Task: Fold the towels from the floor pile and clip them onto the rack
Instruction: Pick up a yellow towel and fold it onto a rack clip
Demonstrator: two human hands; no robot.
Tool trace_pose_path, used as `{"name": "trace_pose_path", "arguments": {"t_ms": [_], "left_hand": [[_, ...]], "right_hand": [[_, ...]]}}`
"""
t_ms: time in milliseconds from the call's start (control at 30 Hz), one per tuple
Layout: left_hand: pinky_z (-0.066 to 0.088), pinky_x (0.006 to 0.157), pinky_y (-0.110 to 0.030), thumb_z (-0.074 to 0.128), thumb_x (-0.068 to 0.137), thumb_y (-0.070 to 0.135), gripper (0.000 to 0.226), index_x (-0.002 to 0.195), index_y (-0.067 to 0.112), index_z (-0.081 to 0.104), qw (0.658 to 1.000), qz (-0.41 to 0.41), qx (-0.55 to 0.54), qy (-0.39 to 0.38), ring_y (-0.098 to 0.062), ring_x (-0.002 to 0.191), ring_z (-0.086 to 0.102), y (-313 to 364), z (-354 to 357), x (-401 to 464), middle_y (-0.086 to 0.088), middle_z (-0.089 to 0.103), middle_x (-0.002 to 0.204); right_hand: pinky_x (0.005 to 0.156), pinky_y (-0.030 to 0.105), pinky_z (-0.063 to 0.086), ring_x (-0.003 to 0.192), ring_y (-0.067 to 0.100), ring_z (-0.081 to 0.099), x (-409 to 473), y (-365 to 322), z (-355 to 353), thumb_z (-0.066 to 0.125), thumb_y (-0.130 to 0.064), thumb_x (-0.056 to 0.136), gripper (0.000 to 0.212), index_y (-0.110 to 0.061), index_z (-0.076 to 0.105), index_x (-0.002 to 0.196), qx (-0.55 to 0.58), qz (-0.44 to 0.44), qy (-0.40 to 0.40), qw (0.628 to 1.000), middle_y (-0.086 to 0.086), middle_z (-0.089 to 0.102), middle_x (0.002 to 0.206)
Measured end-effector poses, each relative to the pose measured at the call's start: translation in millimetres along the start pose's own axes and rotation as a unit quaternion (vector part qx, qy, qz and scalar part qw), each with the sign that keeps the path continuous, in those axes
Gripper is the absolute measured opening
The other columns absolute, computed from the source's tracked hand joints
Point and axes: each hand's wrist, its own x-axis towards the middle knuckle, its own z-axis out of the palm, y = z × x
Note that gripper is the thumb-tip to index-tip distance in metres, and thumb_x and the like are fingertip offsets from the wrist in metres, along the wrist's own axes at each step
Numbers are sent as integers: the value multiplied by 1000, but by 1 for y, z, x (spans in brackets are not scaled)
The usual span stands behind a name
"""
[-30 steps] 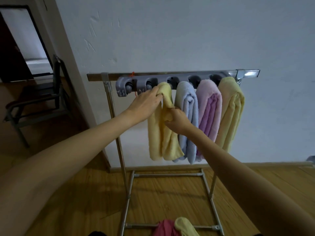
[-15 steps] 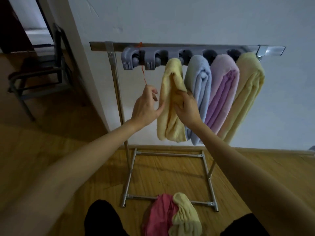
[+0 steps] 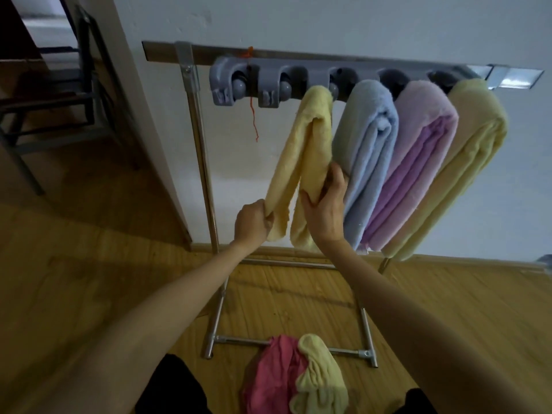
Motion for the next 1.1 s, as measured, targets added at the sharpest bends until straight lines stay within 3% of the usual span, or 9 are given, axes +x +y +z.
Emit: {"name": "trace_pose_path", "arguments": {"t_ms": [67, 167, 300, 433, 600, 767, 933, 1033, 1100], "left_hand": [[49, 61, -29, 57, 93, 25, 22, 95, 4, 64, 1000, -3, 12, 20, -24, 74, 65, -10, -4, -1, -9, 67, 83], [45, 55, -25, 60, 92, 22, 20, 91, 3, 65, 997, 10, 53, 52, -23, 67, 65, -17, -12, -3, -9, 67, 76], [54, 55, -31, 60, 92, 25, 23, 93, 2, 64, 993, 24, 97, 66, -22, 62, 65, -25, -23, -6, -9, 66, 74], [51, 56, -28, 61, 92, 25, 24, 96, 1, 63, 988, 21, 129, 78, -25, 66, 66, -26, -32, -6, -11, 67, 76], [37, 54, -25, 60, 92, 20, 22, 96, -1, 63, 985, 11, 155, 75, -28, 67, 65, -21, -40, -10, -13, 67, 78], [42, 49, -27, 55, 94, 20, 21, 93, 1, 63, 982, 50, 179, 24, -23, 57, 60, -18, -25, -18, -8, 60, 68], [51, 56, -33, 52, 94, 20, 19, 93, 4, 64, 971, 100, 210, -59, -26, 65, 64, -8, 5, -30, -10, 65, 74], [44, 52, -30, 48, 95, 24, 25, 110, 8, 60, 959, 112, 239, -106, -25, 70, 64, -7, 24, -42, -8, 66, 81], [50, 55, -32, 48, 95, 25, 41, 132, 9, 48, 955, 108, 235, -143, -25, 77, 64, -14, 37, -52, -8, 65, 91]], "right_hand": [[96, 31, 47, 113, 27, 54, -3, 5, 8, 65, -15, 88, 60, -3, 32, 136, 8, 68, -4, 998, 16, 47, 130], [74, 16, 36, 93, 28, 60, -6, 11, 20, 59, -18, 93, 29, 0, 52, 113, -77, 92, -14, 993, 15, 60, 107], [62, 26, 42, 70, 22, 58, -11, 11, 36, 56, -19, 92, 15, -5, 55, 91, -101, 81, -33, 991, 10, 60, 83], [61, 24, 36, 68, 16, 52, -17, 7, 50, 57, -15, 89, 13, -3, 53, 90, -62, 36, -86, 994, 10, 56, 84], [47, 29, 41, 58, 20, 56, -27, 6, 48, 50, -12, 95, 28, 1, 41, 119, -97, 96, -93, 986, 2, 52, 68], [66, 31, 46, 85, 31, 64, -33, 20, 32, 51, -12, 96, 29, 4, 48, 120, -150, 137, -103, 974, 19, 65, 95], [66, 30, 41, 86, 30, 61, -42, 34, 14, 50, -8, 94, 16, 3, 58, 101, -165, 131, -170, 963, 18, 66, 91], [71, 36, 48, 92, 31, 61, -55, 54, 8, 53, -3, 89, 20, 2, 54, 108, -168, 112, -247, 948, 17, 64, 98], [78, 38, 49, 99, 32, 59, -69, 68, 0, 54, -2, 87, 27, 0, 51, 114, -164, 112, -297, 934, 17, 62, 107]]}}
